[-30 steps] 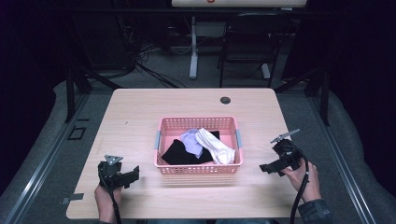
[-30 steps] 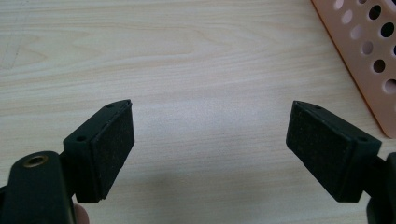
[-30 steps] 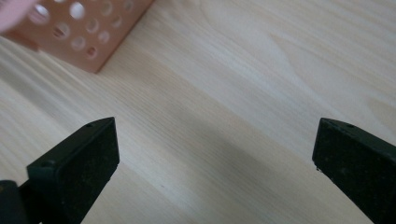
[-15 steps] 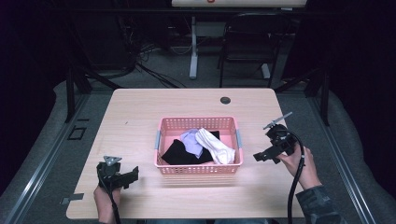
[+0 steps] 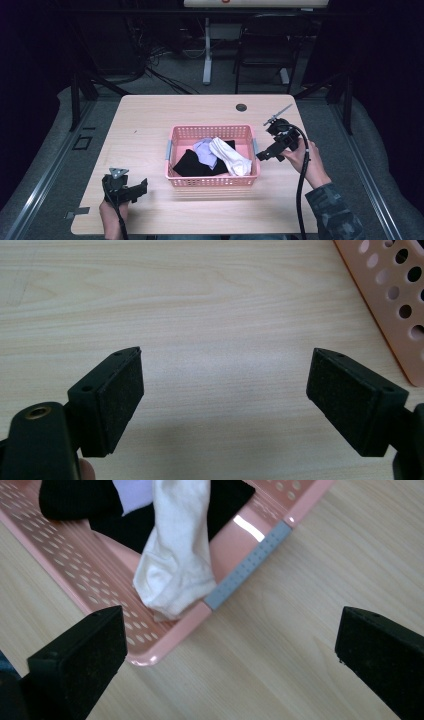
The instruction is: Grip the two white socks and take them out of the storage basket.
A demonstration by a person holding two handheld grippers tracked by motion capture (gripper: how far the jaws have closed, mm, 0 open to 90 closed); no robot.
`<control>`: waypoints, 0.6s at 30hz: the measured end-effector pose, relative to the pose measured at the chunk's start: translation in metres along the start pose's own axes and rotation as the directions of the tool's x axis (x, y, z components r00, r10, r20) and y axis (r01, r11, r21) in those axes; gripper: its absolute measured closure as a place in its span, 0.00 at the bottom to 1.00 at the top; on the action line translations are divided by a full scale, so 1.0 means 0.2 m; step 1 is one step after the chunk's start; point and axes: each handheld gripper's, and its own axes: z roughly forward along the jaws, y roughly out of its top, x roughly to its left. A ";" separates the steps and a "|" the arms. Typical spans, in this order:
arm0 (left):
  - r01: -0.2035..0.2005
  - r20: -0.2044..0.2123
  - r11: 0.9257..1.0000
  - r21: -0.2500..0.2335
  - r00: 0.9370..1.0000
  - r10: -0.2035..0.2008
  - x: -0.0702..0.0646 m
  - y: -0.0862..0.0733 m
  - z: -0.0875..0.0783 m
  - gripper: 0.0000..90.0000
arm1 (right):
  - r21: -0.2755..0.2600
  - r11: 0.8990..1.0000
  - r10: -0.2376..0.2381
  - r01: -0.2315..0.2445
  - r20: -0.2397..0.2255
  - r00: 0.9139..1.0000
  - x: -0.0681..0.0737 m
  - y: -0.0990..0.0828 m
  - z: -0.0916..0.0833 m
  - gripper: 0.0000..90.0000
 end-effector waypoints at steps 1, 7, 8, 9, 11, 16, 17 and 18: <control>0.000 0.002 1.000 0.003 1.000 0.000 0.00 0.00 0.00 0.17 | 0.009 1.000 -0.013 0.013 -0.001 1.000 0.01 0.02 0.00 0.00; 0.002 0.006 1.000 -0.001 1.000 -0.002 0.00 0.00 0.00 0.17 | 0.007 0.999 -0.041 0.042 -0.013 0.999 0.07 0.13 0.06 0.00; 0.004 0.006 1.000 -0.004 1.000 -0.004 0.00 0.00 0.00 0.17 | 0.013 0.999 -0.048 0.048 -0.011 0.999 0.08 0.14 0.07 0.00; 0.005 0.006 1.000 -0.005 1.000 -0.005 0.00 0.00 0.00 0.17 | 0.007 0.999 -0.043 0.043 -0.022 0.999 0.09 0.16 0.08 0.00; 0.008 0.008 1.000 -0.010 1.000 -0.008 0.00 0.00 0.00 0.17 | 0.030 0.997 -0.064 0.065 -0.020 0.998 0.10 0.20 0.10 0.00; -0.001 0.011 1.000 -0.004 1.000 0.001 0.00 0.00 0.00 0.17 | 0.040 0.995 -0.091 0.093 -0.037 0.995 0.14 0.27 0.16 0.06; -0.001 0.011 1.000 -0.004 1.000 0.001 0.00 0.00 0.00 0.17 | 0.043 0.994 -0.096 0.098 -0.040 0.995 0.15 0.29 0.17 0.07; -0.001 0.011 1.000 -0.005 1.000 0.001 0.00 0.00 0.00 0.17 | 0.050 0.993 -0.101 0.104 -0.045 0.994 0.15 0.30 0.18 0.08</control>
